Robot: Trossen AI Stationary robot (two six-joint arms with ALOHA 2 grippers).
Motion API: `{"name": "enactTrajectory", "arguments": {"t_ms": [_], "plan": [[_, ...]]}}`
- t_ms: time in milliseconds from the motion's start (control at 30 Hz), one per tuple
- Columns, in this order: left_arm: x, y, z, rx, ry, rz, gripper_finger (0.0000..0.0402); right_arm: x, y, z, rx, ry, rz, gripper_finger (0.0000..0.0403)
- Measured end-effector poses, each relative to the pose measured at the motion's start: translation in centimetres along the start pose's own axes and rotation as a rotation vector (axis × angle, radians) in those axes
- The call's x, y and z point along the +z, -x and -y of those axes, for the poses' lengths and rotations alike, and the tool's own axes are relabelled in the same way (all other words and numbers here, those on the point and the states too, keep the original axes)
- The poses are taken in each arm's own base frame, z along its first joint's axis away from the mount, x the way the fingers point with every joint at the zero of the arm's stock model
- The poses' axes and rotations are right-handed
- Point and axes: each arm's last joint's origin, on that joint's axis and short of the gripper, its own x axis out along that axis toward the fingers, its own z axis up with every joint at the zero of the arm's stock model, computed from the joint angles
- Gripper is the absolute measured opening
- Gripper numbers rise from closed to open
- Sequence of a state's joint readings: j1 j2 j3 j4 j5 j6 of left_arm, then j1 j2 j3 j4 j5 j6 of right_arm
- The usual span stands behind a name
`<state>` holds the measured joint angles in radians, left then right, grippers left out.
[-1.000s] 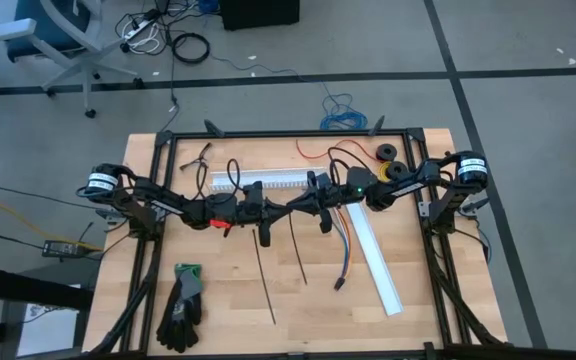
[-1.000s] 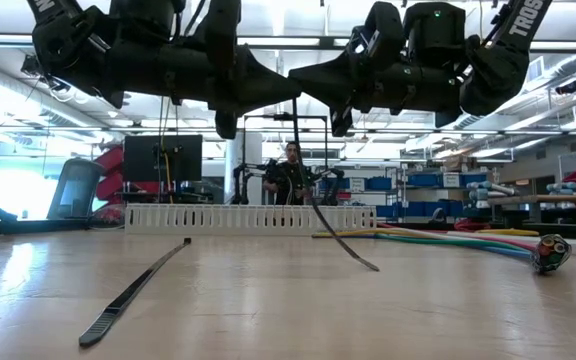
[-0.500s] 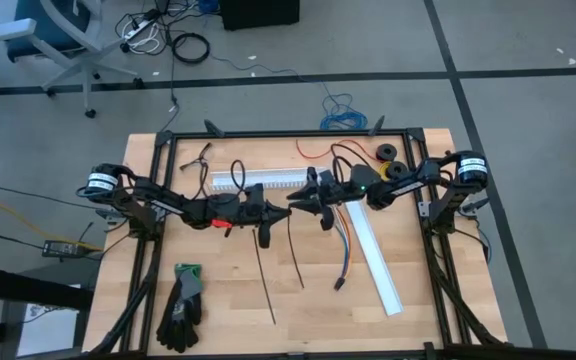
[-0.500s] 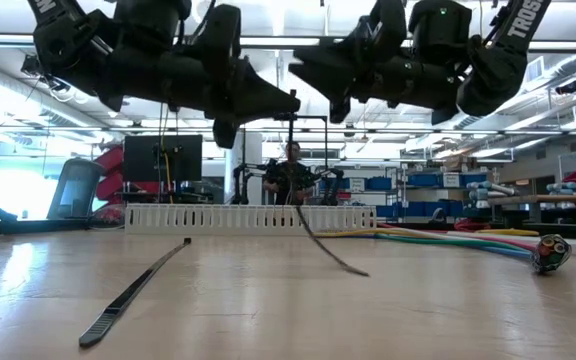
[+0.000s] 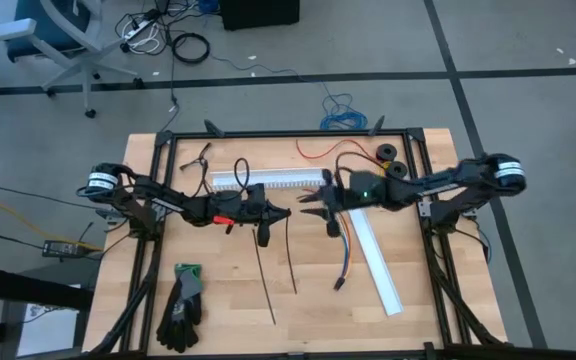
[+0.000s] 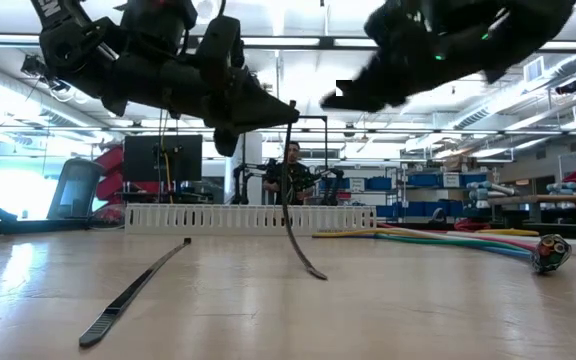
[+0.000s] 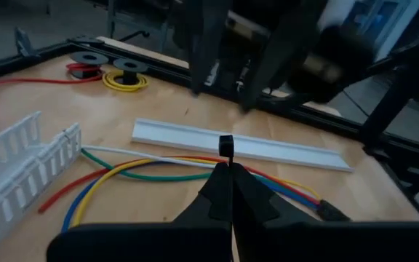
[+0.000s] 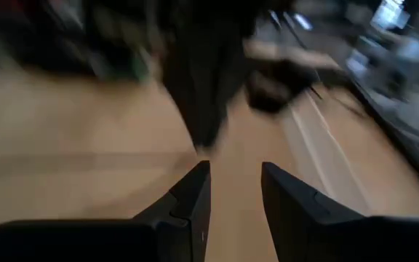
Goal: Ziptie cables
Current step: Prepare the black zip tie
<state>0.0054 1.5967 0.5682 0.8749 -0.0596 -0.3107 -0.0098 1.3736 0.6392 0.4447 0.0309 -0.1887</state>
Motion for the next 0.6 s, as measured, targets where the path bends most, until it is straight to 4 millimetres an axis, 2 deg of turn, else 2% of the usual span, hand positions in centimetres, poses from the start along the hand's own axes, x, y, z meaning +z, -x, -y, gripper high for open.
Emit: {"name": "enactTrajectory", "arguments": {"t_ms": [100,200,467,600], "plan": [[0.2,0.0,-0.7,-0.002,0.038,-0.005,0.0000,0.0,0.7,-2.1,-0.085,0.107,-0.086,0.0110],[0.5,0.0,-1.7,0.009,0.117,-0.005,0.0000,-0.2,0.6,-4.0,-0.109,0.257,-0.116,0.0110],[1.1,0.1,-3.9,-0.005,0.349,-0.010,0.0000,-2.4,-2.2,-7.1,-0.229,0.635,-0.158,0.0110],[1.3,0.1,-4.5,-0.003,0.415,-0.011,0.0000,-3.8,-3.7,-8.2,-0.213,0.824,-0.172,0.0110]]}}
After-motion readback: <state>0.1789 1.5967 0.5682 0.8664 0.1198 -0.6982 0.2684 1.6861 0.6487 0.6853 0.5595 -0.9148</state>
